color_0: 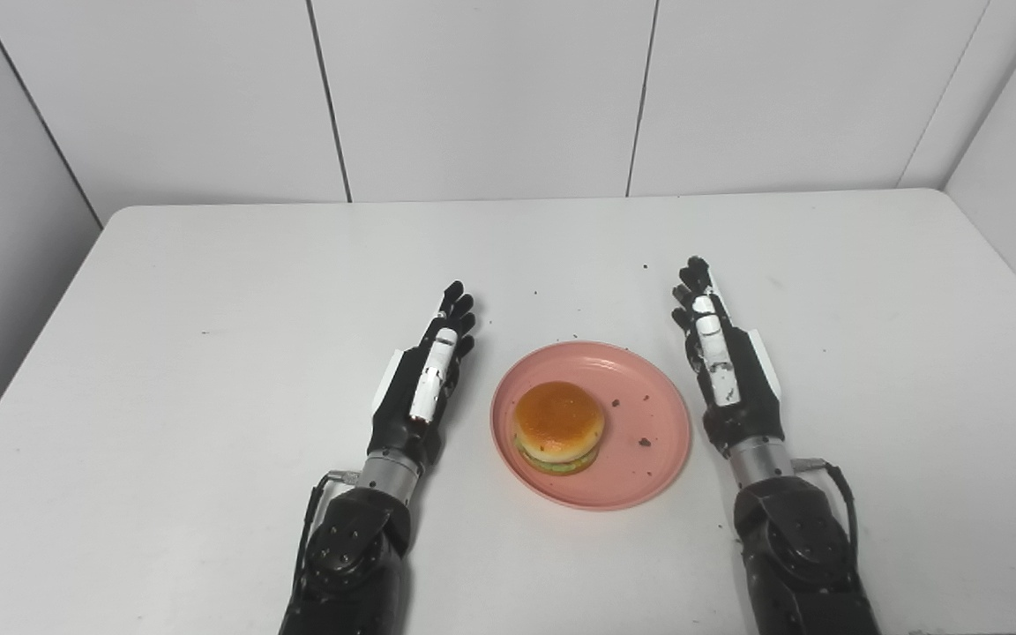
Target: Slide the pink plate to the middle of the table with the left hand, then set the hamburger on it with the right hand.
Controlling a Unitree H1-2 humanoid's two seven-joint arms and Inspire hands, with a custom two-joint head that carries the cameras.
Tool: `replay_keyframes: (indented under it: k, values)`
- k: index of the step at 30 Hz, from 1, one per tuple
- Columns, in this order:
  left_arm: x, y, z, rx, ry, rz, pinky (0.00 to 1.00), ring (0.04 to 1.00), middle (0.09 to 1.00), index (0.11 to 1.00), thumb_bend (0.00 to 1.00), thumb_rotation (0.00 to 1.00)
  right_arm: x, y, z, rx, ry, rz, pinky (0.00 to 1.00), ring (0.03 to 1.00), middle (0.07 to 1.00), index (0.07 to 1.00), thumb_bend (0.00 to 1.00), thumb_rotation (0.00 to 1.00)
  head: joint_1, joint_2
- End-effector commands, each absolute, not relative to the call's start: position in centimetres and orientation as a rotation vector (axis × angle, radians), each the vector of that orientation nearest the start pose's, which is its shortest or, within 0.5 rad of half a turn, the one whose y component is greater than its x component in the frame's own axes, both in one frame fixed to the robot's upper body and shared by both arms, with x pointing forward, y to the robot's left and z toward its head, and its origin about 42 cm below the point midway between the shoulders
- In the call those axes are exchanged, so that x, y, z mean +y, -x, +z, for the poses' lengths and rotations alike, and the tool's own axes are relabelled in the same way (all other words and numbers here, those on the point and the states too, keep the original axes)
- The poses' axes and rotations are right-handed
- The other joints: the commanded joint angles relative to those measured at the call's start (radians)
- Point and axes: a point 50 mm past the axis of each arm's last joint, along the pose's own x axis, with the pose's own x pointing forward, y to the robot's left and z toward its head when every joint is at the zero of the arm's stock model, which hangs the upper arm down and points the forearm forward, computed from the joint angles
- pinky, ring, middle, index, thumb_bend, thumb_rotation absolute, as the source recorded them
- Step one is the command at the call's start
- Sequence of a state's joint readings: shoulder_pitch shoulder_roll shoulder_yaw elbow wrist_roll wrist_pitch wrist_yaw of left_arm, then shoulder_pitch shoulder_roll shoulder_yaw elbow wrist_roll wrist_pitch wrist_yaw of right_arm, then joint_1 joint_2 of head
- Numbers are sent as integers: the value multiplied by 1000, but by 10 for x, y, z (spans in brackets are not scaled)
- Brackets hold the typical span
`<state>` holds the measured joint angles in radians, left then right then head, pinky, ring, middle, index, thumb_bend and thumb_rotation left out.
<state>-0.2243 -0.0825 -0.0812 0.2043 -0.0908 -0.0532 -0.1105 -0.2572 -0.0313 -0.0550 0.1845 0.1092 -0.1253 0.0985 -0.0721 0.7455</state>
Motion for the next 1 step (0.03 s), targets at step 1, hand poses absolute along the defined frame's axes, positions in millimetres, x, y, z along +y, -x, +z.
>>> replay_keyframes:
  k: [1]
  values:
    - [133, -351, 119, -101, 141, -252, 1000, 1000, 1000, 1000, 305, 1000, -212, -370, 147, -266, -98, 96, 1000, 1000, 1000, 1000, 649, 949, 9, 2]
